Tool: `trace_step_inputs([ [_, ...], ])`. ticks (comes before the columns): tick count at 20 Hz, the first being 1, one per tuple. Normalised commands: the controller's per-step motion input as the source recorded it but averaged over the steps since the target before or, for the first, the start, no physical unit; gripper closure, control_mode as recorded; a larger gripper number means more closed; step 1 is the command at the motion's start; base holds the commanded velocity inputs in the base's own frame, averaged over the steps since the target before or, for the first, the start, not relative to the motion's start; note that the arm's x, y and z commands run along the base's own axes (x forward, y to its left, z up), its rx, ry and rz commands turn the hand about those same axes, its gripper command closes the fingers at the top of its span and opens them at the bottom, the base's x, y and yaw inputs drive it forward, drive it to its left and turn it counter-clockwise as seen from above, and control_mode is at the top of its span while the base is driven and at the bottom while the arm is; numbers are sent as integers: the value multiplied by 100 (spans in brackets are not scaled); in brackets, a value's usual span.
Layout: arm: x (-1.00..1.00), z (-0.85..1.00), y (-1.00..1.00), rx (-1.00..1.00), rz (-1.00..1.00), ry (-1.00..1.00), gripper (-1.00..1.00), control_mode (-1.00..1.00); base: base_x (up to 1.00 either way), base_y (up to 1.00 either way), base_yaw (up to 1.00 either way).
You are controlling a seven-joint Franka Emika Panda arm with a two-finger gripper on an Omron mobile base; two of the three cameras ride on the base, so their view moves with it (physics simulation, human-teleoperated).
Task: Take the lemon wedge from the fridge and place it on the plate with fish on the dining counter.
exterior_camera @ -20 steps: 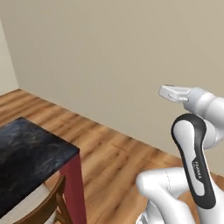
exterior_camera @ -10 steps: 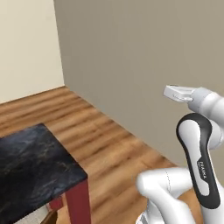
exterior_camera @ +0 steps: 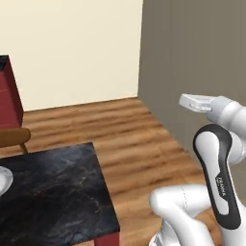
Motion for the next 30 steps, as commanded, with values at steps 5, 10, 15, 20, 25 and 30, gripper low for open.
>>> trace_step_inputs([
  [5, 0, 0, 0, 0, 0, 0, 100, 100, 100, -37, 54],
  [10, 0, 0, 0, 0, 0, 0, 100, 100, 100, -91, 28],
  [15, 0, 0, 0, 0, 0, 0, 100, 100, 100, -45, 43],
  [20, 0, 0, 0, 0, 0, 0, 100, 100, 100, -8, 62],
  [25, 0, 0, 0, 0, 0, 0, 100, 100, 95, -3, 68],
  [30, 0, 0, 0, 0, 0, 0, 100, 100, 36, 0, 79],
])
